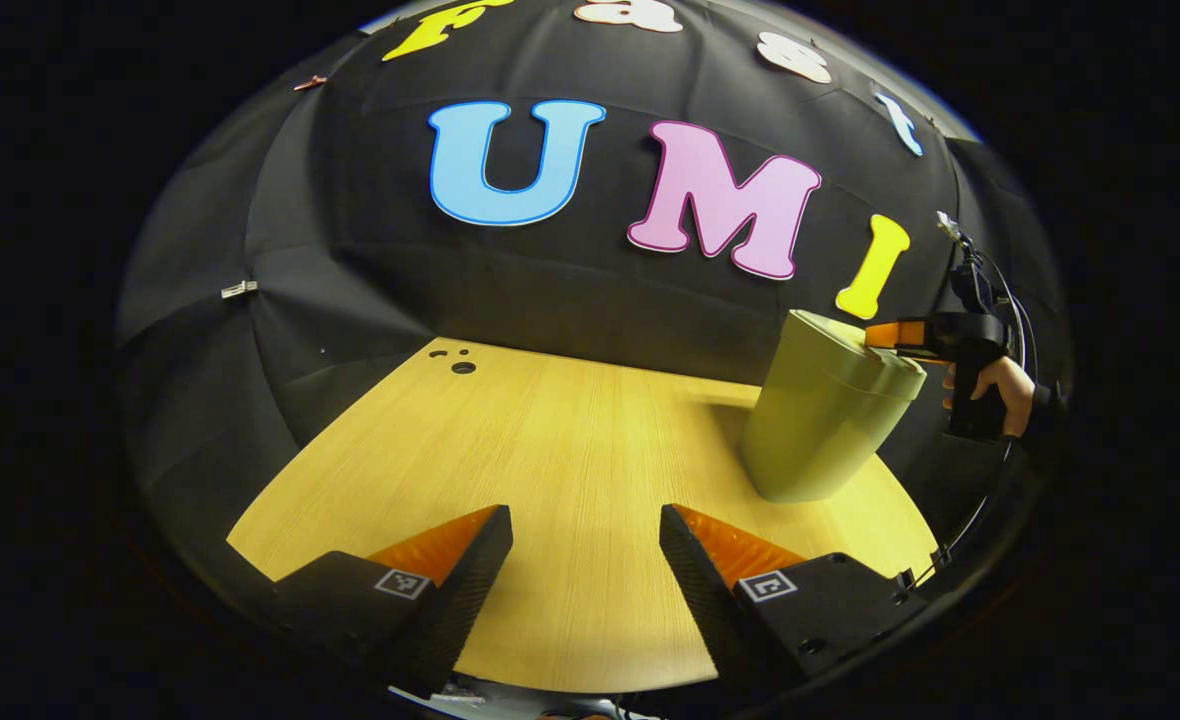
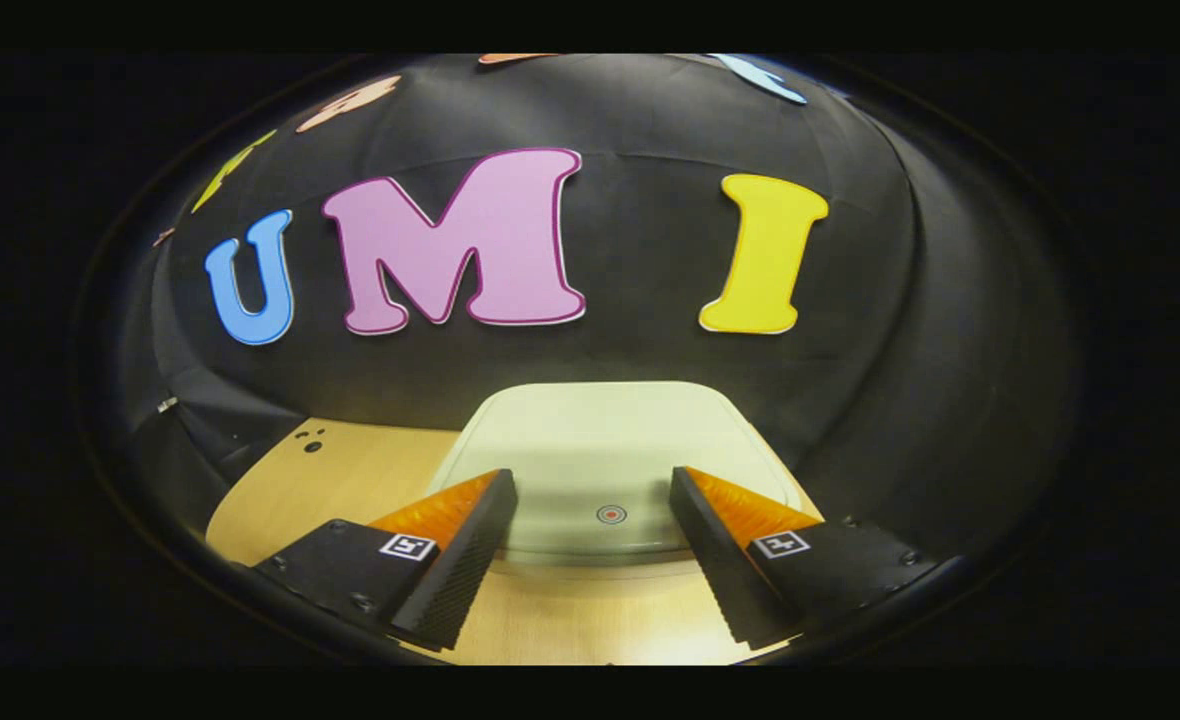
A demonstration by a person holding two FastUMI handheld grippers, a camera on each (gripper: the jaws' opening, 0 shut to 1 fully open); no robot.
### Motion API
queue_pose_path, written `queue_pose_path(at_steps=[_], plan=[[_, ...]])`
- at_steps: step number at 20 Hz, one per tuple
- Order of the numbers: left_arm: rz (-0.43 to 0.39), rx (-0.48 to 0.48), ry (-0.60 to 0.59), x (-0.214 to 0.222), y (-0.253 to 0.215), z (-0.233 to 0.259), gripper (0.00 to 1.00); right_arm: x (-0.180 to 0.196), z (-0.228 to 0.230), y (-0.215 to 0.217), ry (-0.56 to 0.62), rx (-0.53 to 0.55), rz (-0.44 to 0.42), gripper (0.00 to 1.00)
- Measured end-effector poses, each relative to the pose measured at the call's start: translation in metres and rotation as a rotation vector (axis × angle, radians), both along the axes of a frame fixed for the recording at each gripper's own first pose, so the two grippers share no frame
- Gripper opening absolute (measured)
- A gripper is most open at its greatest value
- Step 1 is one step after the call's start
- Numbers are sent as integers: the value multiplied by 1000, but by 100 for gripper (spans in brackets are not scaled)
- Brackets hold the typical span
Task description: Press the lid of the desktop garbage bin to open it, pick up the crumpled paper on the desktop and throw it into the bin, then pick up the pop can on the desktop and drop it into the bin, and finally close the garbage bin lid.
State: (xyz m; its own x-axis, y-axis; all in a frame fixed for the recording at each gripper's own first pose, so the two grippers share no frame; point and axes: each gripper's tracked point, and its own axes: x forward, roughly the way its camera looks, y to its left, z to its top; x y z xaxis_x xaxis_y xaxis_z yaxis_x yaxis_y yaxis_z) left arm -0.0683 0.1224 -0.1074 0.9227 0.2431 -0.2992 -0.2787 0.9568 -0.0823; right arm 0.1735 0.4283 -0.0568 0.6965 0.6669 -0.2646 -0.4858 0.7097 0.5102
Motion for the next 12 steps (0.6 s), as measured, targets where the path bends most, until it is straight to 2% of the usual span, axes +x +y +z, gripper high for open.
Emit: queue_pose_path(at_steps=[4,7,12], plan=[[-3,3,-17,18,-2,8,96,3,9,-7,-15,18,-2,98],[7,44,-61,28,-1,34,96,1,32,-13,-86,51,-13,98],[14,88,-162,45,-7,77,96,-42,67,-10,-176,98,38,98]])
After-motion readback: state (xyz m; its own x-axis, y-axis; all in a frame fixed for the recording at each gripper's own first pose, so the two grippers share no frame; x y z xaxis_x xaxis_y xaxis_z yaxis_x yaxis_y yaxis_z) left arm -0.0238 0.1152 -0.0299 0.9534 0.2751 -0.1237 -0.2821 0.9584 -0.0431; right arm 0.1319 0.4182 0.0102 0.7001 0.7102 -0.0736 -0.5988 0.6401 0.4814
